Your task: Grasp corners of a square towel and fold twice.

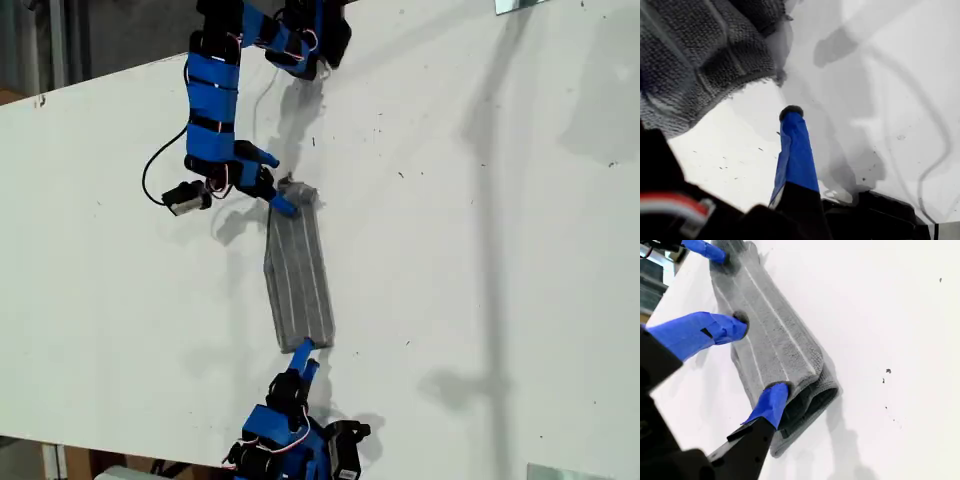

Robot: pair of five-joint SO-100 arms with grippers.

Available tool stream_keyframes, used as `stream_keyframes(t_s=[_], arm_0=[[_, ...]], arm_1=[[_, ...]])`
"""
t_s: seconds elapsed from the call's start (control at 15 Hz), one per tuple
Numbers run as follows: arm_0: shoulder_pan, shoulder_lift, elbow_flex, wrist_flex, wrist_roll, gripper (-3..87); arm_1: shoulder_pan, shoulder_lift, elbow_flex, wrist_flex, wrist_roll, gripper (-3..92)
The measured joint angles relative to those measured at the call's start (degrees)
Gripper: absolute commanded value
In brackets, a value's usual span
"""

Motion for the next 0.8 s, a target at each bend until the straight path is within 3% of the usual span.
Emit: stream_keyframes(t_s=[0.27, 0.4, 0.8], arm_0=[[0.0, 4.9, 3.9, 0.4, -1.0, 23.2], [0.3, 5.0, 3.9, 0.1, -1.0, 23.1], [-1.0, 5.4, 7.0, 0.1, -1.0, 23.1]], arm_1=[[-0.7, -7.8, 1.3, -6.9, 0.9, 29.7], [-2.2, -8.4, 2.4, -8.0, 3.3, -0.1], [-0.1, 11.9, 26.5, -12.0, 10.5, -0.1]])
